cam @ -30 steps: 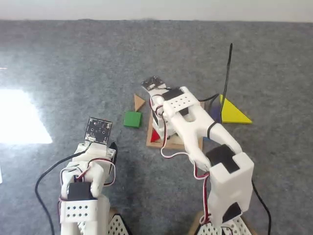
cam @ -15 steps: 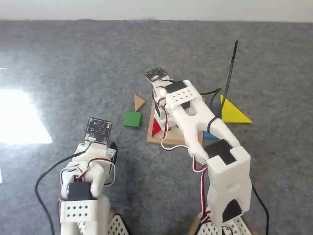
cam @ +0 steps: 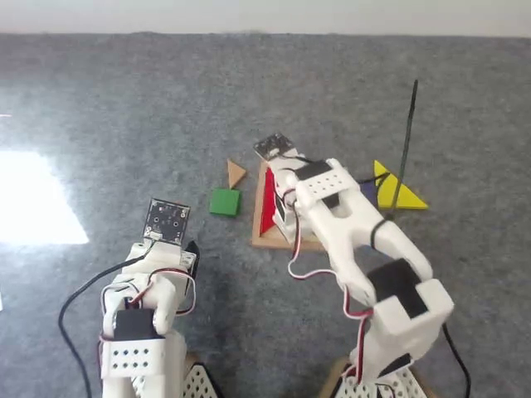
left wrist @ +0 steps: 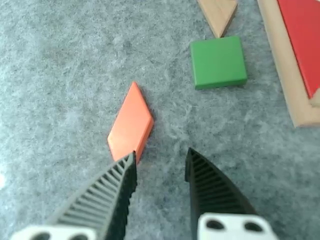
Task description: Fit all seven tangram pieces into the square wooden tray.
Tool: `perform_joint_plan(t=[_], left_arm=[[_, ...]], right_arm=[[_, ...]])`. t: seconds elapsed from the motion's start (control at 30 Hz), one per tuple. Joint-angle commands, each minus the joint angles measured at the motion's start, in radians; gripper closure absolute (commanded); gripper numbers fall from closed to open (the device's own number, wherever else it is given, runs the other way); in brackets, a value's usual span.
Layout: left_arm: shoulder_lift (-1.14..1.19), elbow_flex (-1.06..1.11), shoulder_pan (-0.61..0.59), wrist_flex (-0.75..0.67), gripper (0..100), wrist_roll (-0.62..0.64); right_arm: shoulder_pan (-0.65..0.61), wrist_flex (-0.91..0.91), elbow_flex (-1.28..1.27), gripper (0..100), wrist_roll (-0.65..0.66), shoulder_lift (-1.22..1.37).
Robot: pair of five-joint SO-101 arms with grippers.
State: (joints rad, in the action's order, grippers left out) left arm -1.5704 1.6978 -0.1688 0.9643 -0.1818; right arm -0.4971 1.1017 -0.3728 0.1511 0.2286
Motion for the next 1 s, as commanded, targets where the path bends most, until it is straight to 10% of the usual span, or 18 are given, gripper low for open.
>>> perform_joint_plan(t=[0.0,0.47,0.97], left_arm=[[-0.017,-0.008,-0.006,0.000,85,-0.012],[-0.017,-0.008,-0.006,0.000,85,-0.012],[-0.017,-0.008,-0.006,0.000,85,-0.012]], right_arm=[[0.054,0.002,-0.106,87.6,0.057,-0.047],[0.280,0.019,-0.115,87.6,0.201,-0.047],[0.257,0.133,-0.021,85.0,0.170,-0.456]])
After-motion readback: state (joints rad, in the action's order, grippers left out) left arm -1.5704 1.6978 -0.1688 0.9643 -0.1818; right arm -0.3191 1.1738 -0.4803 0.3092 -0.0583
